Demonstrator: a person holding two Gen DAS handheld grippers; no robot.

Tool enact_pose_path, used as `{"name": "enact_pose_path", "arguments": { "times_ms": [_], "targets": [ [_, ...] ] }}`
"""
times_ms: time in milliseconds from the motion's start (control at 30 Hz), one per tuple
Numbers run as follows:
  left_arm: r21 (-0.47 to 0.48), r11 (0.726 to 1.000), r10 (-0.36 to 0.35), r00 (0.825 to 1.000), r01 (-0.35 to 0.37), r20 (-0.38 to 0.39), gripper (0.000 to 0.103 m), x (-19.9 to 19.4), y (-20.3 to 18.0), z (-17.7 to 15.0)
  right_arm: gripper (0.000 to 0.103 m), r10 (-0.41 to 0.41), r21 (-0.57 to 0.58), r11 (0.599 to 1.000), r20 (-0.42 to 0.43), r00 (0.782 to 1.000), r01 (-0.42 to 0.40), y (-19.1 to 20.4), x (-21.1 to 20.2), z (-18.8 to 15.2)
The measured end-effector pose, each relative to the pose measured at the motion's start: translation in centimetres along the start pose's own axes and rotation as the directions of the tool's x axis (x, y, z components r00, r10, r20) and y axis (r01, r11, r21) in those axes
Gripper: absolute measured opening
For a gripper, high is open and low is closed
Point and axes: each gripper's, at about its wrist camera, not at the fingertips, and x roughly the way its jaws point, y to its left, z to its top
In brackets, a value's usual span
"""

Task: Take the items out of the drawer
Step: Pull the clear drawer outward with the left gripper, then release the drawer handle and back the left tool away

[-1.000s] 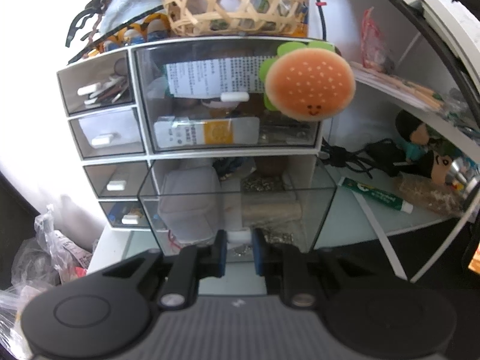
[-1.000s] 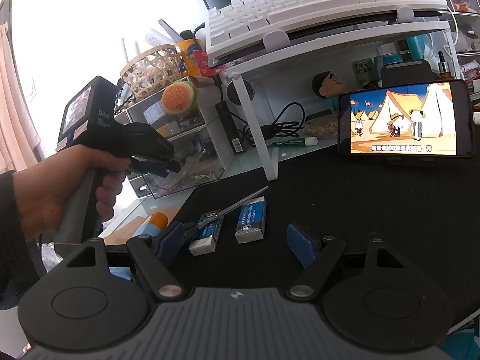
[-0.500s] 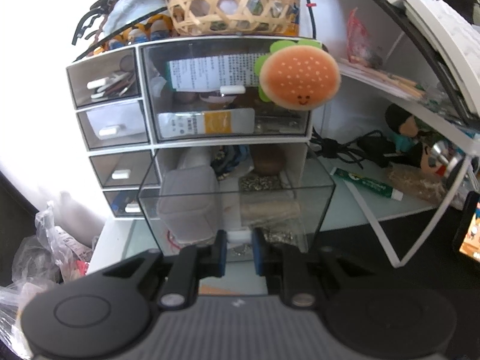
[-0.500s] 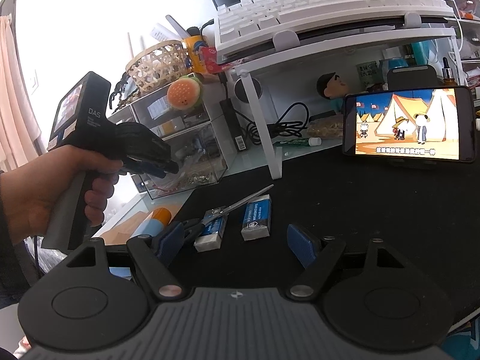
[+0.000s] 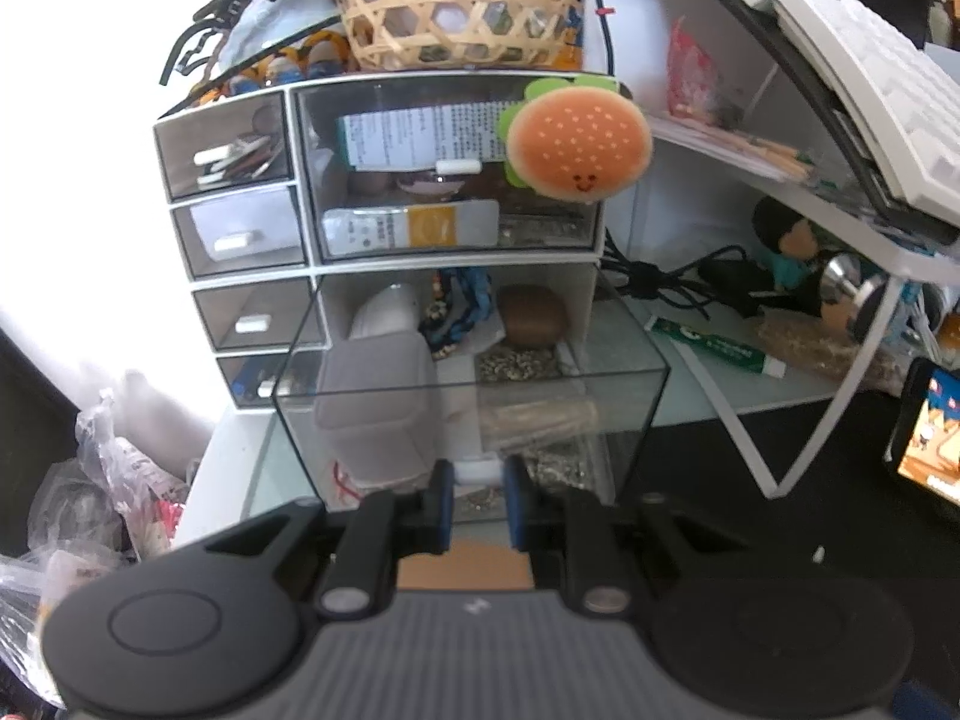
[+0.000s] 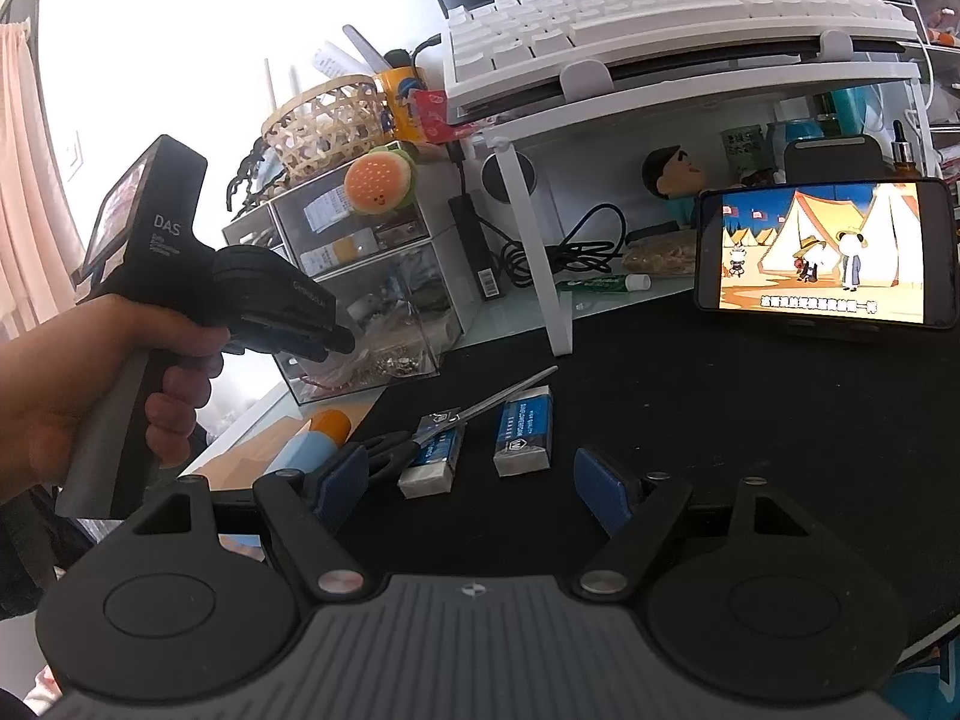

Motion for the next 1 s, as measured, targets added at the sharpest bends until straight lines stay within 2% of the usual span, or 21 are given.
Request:
{"name": "enact_pose_path", "arguments": {
  "times_ms": [1000],
  "targets": [
    [0.001,0.999,-0.053,0.999,0.053,-0.004,0.018,-1.4,-2.6,-2.6,0.080,0.009,-0.040,0.999,-0.007,1.000,-0.009,1.2,-0.8,-0.4]
  ]
}}
